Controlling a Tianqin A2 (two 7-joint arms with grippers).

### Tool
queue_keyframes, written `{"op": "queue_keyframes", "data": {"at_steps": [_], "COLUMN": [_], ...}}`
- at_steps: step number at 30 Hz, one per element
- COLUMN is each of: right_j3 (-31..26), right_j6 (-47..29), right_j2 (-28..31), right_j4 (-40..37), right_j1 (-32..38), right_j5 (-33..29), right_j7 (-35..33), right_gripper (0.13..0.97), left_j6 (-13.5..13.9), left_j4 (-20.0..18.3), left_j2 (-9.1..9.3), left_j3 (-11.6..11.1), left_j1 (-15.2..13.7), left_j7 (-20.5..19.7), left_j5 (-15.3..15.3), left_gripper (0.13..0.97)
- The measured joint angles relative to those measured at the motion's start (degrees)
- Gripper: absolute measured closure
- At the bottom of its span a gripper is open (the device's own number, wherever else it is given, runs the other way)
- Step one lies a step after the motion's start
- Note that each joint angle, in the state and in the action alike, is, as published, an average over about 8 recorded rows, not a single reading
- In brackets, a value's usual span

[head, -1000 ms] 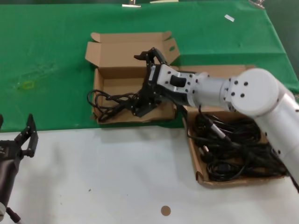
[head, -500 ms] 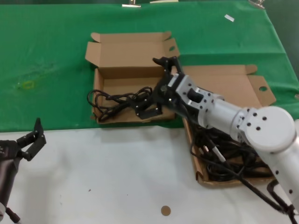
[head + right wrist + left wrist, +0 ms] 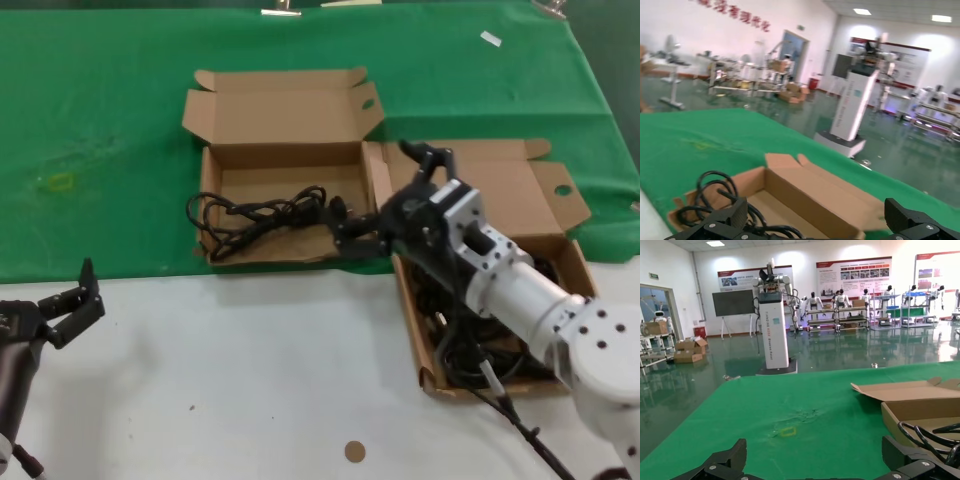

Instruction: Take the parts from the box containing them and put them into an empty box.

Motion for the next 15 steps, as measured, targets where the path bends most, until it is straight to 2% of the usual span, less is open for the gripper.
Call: {"op": "queue_keyframes", "data": {"at_steps": [4,15], "right_j3": [1.89,7.12], "right_j6": [2.80,10.57], "right_j2": [0.13,0.49], "right_j4": [2.15,8.09], "right_j1": [-3.56,-13.43], "right_j5": [2.19,8.25], "right_j7": [-0.01,-0.03], "right_gripper": [0.129,0.129], "left_j6": [0.00,0.00], "left_j4": [0.00,0.00], "left_j2": [0.00,0.00], "left_j3": [0.00,0.00], "left_j1": [0.00,0.00], "left_j7": [0.00,-0.02], "left_j5": [0.00,-0.01], "left_gripper": [0.158,0.135]}}
